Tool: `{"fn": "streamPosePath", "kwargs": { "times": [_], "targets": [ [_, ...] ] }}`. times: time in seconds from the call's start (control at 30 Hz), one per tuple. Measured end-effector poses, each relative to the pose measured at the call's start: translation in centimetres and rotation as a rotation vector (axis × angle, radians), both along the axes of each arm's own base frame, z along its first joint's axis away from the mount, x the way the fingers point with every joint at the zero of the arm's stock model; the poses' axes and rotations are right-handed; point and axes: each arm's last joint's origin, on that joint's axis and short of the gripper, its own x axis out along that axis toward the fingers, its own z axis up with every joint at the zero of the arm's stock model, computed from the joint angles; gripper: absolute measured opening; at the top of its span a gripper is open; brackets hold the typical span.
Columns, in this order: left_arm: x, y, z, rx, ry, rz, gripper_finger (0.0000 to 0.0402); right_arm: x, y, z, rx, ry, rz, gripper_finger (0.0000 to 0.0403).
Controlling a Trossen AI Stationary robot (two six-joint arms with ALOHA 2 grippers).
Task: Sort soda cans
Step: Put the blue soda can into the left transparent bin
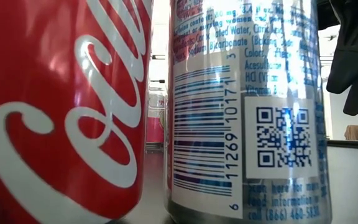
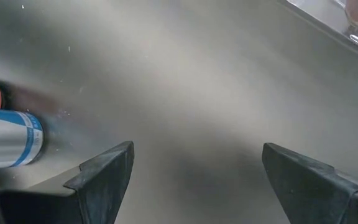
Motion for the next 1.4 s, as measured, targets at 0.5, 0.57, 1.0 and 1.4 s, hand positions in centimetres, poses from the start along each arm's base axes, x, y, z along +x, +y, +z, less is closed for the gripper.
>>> {"fn": "streamPosePath", "kwargs": {
  "times": [0.5,0.57,1.0,1.4],
  "targets": [
    [0.9,0.8,-0.1,0.039,0.005,0.023,0.0264,0.0,0.0,0.0,-0.002,0.000,0.004,0.0348],
    [1.2,1.2,0.0,0.051,0.007,0.019,0.0264,0.0,0.0,0.0,-0.001,0.000,0.003,0.0348],
    [4.2,4.0,0.4,0.081,-0.043,-0.037,0.0263,0.1,0.1,0.0,0.021,-0.016,-0.019,0.0348],
    [8.0,7.0,0.4,0.046,-0.096,-0.102,0.0263,0.1,0.1,0.0,0.019,-0.015,-0.016,0.0348]
  ]
}}
